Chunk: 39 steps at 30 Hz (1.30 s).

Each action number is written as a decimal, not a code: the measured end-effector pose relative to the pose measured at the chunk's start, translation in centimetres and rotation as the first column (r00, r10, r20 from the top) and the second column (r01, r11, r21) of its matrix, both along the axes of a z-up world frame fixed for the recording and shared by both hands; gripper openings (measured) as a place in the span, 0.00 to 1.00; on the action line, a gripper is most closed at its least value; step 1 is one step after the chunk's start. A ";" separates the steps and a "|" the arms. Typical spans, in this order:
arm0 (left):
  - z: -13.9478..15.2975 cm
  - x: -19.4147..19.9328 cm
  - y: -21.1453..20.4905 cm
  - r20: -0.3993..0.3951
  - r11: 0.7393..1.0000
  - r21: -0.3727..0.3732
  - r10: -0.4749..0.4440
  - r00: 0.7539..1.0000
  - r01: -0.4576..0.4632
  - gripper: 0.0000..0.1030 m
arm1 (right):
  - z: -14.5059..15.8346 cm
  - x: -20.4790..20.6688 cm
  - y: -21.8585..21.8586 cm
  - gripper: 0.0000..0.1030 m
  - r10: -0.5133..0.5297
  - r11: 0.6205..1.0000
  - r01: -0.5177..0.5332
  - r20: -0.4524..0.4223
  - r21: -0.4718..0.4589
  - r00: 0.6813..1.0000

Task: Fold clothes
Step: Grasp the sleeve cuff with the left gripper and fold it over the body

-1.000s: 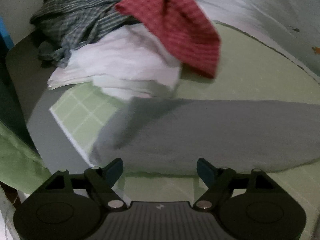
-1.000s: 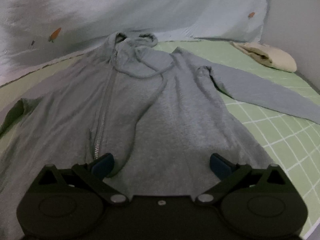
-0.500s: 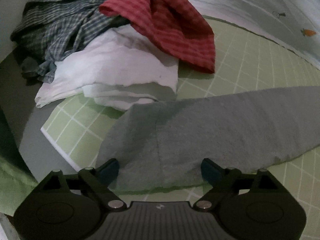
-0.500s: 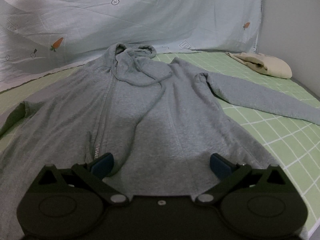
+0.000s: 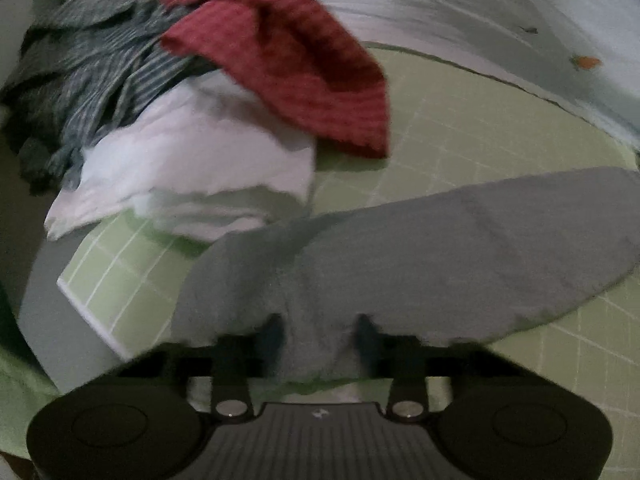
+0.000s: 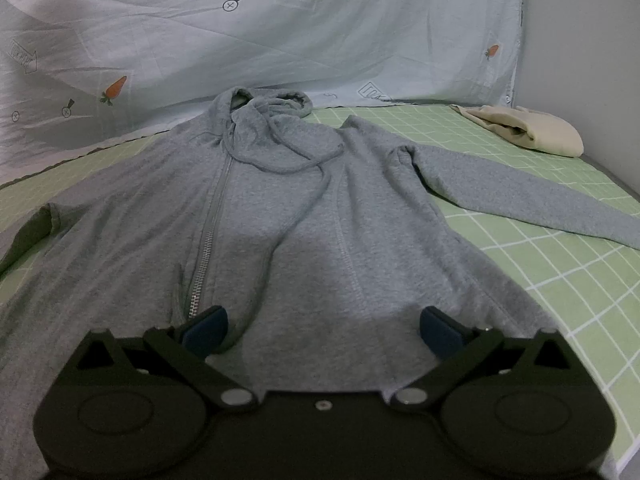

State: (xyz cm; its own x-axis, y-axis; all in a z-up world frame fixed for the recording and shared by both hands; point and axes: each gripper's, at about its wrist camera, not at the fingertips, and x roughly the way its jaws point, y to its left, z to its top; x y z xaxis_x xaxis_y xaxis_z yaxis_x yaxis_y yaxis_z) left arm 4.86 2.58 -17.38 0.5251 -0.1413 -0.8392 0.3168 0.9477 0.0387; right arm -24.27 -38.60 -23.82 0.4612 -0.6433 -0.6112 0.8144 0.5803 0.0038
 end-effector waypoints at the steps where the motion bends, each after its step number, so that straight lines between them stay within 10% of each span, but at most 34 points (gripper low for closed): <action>1: 0.1 -0.1 -0.4 -0.003 1.000 -0.005 -0.012 1.000 0.012 0.21 | 0.0 0.0 0.0 1.00 -0.001 1.000 0.001 0.000 0.000 1.000; 12: 4.8 0.5 -9.0 0.045 0.949 -0.232 -0.210 0.977 0.214 0.13 | 0.0 -0.1 -0.1 1.00 0.004 1.000 -0.004 0.003 0.000 1.000; 18: 10.1 -3.4 -16.3 0.149 0.791 -0.403 -0.439 0.886 0.460 0.15 | 0.0 -0.1 0.0 1.00 0.003 1.000 -0.003 0.005 0.000 1.000; 21: 10.8 -6.0 -18.6 0.192 0.703 -0.410 -0.557 0.808 0.582 0.37 | 0.0 -0.2 0.0 1.00 0.004 1.000 -0.004 0.006 0.000 1.000; 24: 9.9 -8.4 -20.0 0.186 0.707 -0.314 -0.609 0.771 0.634 0.71 | 0.0 -0.2 -0.1 1.00 0.005 1.000 -0.005 0.007 0.000 1.000; 28: 7.4 -9.2 -20.0 0.093 0.742 -0.229 -0.627 0.774 0.629 0.73 | 0.0 -0.3 -0.1 1.00 0.006 1.000 -0.006 0.009 0.000 1.000; 35: 3.7 -6.8 -19.5 -0.066 0.851 -0.049 -0.525 0.849 0.522 0.75 | 1.6 0.6 -0.4 0.99 -0.072 0.995 0.075 -0.042 0.065 0.996; 39: 2.6 -4.7 -18.8 -0.118 0.894 -0.032 -0.447 0.887 0.446 0.78 | 4.9 1.9 0.9 0.99 -0.122 0.992 0.120 0.080 0.025 0.989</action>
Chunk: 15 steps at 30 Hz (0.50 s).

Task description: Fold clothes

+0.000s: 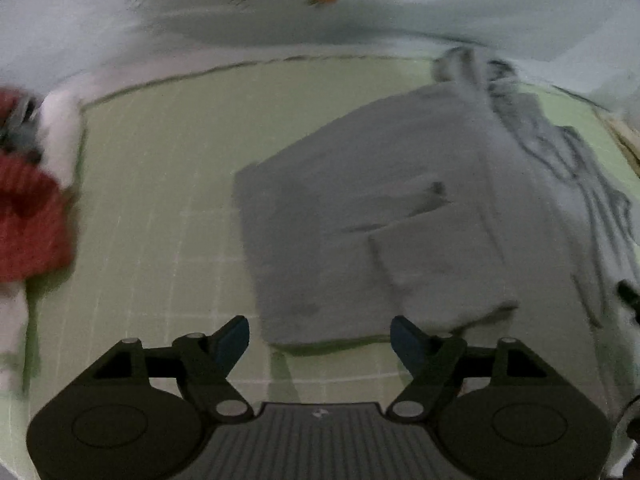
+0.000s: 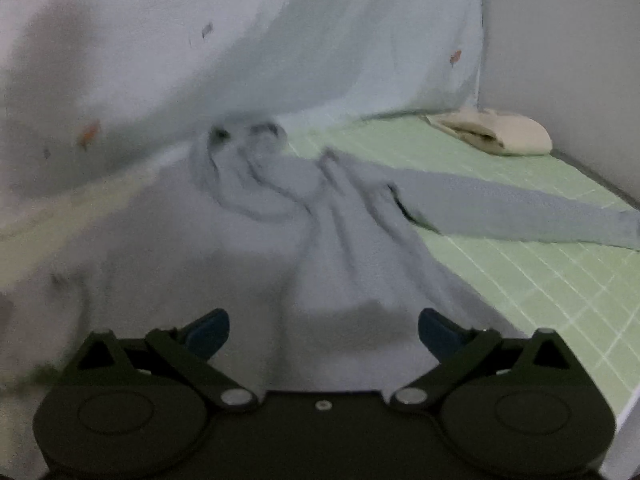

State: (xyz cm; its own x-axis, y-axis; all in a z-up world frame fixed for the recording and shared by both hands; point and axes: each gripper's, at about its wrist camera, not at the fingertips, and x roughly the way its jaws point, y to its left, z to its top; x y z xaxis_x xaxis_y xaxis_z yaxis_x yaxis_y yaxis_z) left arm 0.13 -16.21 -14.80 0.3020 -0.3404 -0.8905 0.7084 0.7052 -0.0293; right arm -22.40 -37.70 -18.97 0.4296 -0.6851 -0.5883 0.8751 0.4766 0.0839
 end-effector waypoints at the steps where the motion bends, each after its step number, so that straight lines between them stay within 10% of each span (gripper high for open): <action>1: -0.1 0.3 0.1 -0.008 1.000 0.007 0.013 1.000 -0.013 0.78 | 0.5 0.9 0.2 0.99 0.016 1.000 -0.016 0.020 0.022 1.000; 15: -0.4 2.8 1.6 -0.022 0.998 0.030 0.048 0.999 -0.048 0.79 | -1.2 13.3 4.9 0.55 0.385 0.895 -0.388 0.058 0.221 0.921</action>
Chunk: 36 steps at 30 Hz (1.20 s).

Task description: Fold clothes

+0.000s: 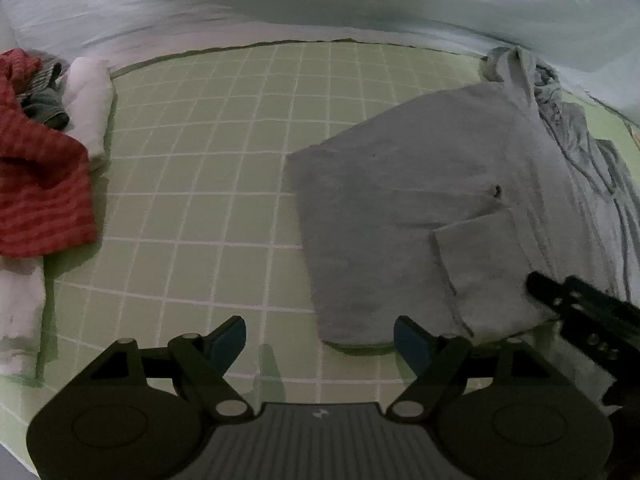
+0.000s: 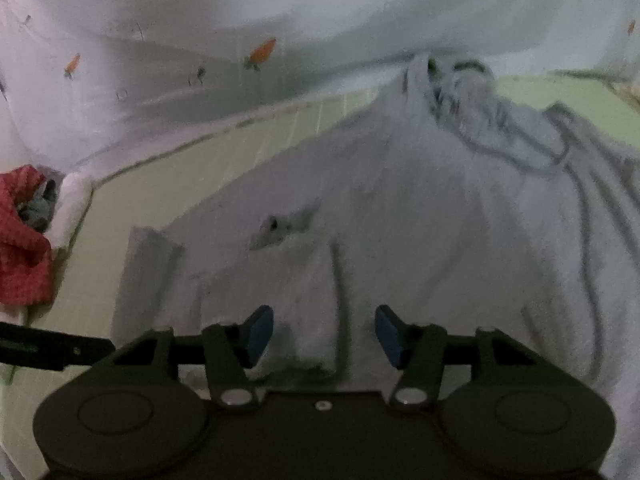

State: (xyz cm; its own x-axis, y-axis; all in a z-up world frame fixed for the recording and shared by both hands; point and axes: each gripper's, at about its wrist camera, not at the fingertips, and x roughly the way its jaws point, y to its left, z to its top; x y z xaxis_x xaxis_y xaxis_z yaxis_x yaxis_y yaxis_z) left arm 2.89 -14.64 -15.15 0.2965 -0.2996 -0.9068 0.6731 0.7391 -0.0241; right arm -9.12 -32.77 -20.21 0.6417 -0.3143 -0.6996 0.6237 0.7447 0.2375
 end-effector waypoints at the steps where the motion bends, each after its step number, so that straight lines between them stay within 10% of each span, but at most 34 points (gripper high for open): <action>1: 0.0 0.1 0.2 -0.002 1.000 -0.001 -0.002 1.000 0.002 0.79 | -0.2 0.2 0.1 0.54 -0.002 1.000 0.002 -0.002 0.005 1.000; 8: -0.1 0.3 1.0 -0.017 1.000 -0.004 0.027 0.999 -0.027 0.79 | -0.3 0.2 -0.2 0.13 0.027 0.999 -0.028 0.026 0.032 0.999; 36: 3.5 -10.2 -6.0 0.019 0.987 -0.065 0.146 0.989 -0.144 0.79 | 10.0 -10.6 -14.7 0.08 -0.029 0.999 0.039 0.309 -0.024 0.951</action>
